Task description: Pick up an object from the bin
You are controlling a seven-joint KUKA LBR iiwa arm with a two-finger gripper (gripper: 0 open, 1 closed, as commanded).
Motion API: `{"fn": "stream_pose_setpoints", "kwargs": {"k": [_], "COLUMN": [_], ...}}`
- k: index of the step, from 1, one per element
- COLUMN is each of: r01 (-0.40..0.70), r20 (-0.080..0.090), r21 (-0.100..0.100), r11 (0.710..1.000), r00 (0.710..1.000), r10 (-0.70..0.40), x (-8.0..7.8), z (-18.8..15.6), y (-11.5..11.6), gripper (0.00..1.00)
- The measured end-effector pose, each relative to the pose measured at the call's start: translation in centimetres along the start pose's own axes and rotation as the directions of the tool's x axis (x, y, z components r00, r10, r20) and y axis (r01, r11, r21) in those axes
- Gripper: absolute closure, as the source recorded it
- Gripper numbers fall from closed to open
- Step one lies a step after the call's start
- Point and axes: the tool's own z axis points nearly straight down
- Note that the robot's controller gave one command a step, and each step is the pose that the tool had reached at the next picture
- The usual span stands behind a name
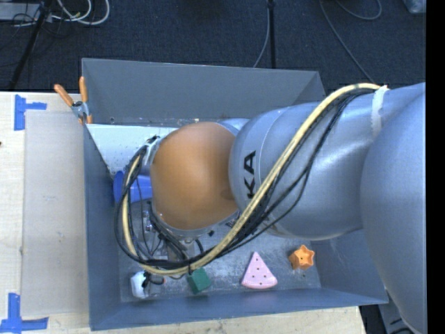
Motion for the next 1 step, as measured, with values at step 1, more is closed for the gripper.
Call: {"fn": "stream_pose_setpoints", "kwargs": {"k": [1], "r01": [-0.006], "r20": [0.007], "r21": [-0.002], "r11": [1.0], "r00": [1.0], "r10": [0.006], "x": [-0.24], "z": [-0.41], "y": [-0.16], "gripper": [0.0]}}
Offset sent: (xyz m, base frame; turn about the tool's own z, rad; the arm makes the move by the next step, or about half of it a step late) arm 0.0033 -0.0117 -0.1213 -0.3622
